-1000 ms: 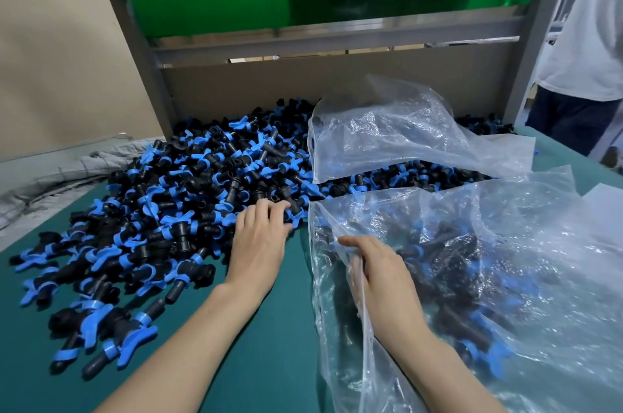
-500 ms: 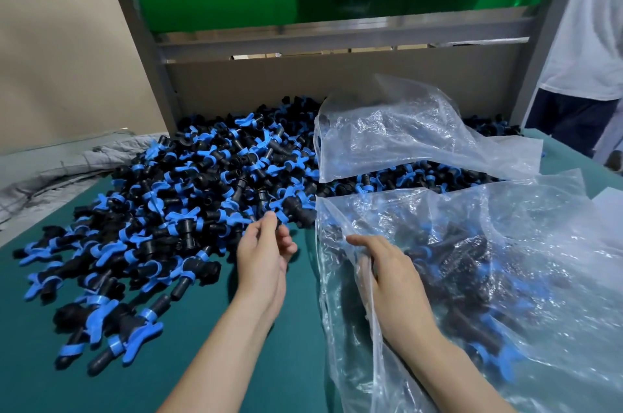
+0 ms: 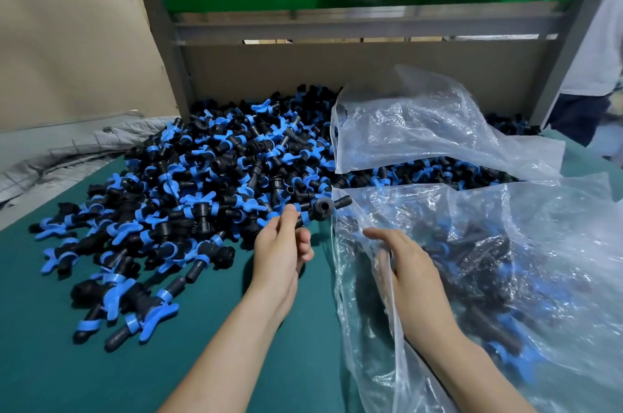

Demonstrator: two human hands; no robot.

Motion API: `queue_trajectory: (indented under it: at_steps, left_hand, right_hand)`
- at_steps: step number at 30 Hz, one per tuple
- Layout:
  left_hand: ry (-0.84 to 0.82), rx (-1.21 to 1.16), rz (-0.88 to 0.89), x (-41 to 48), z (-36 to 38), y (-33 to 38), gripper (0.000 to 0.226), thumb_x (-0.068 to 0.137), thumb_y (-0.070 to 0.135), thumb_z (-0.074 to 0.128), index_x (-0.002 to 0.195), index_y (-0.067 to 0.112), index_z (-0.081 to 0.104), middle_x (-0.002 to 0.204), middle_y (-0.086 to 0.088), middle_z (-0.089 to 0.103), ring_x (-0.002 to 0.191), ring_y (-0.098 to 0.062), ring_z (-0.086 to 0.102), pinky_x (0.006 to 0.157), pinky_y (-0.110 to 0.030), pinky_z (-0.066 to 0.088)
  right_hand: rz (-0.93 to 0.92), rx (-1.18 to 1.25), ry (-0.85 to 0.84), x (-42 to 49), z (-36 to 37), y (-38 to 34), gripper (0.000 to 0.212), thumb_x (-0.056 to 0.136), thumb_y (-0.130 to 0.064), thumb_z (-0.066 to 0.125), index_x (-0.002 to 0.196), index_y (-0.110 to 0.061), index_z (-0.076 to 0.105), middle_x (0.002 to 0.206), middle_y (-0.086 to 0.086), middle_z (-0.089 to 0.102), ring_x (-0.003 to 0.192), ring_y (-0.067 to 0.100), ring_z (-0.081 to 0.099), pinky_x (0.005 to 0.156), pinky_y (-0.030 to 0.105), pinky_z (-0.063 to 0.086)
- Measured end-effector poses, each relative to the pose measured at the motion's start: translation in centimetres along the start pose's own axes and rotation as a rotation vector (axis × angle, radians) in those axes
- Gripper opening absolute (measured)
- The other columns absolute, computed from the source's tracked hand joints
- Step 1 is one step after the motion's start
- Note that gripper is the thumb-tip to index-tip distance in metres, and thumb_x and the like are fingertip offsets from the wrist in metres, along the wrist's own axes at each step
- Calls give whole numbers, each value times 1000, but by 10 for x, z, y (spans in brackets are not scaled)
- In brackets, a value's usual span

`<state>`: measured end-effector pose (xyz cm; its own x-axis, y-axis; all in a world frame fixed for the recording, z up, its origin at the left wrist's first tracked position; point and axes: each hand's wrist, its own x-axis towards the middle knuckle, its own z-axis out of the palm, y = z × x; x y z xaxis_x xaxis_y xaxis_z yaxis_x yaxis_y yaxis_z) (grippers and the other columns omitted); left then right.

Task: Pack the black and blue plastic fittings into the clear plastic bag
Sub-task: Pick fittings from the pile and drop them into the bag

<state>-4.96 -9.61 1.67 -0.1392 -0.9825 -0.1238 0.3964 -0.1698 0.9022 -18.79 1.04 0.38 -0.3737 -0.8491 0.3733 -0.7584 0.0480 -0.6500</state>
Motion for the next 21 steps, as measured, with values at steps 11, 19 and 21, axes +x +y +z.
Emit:
queue_trajectory:
  at_steps: [11, 19, 21]
  left_hand:
    - [-40, 21, 15, -4, -1, 3, 23, 101, 29, 52, 87, 11, 55, 54, 6, 51, 48, -6, 41, 44, -18, 37]
    - [-149, 325, 91, -10, -7, 9, 21, 101, 25, 49, 94, 13, 64, 57, 5, 51, 50, -8, 43, 44, -21, 37]
    - [-191, 377, 58, -14, -6, 10, 21, 100, 26, 50, 92, 13, 65, 57, 5, 51, 48, -8, 43, 42, -20, 36]
  right_hand:
    - [2, 1, -2, 0, 0, -1, 31, 103, -19, 44, 128, -28, 60, 126, -14, 61, 120, 13, 53, 98, 31, 41]
    - [-32, 114, 128, -2, -6, -11, 43, 100, -8, 43, 136, -30, 53, 135, -14, 55, 126, 10, 50, 105, 33, 41]
    - [-65, 125, 200, -2, -10, -15, 45, 99, -8, 44, 137, -29, 51, 136, -15, 54, 126, 8, 49, 105, 30, 39]
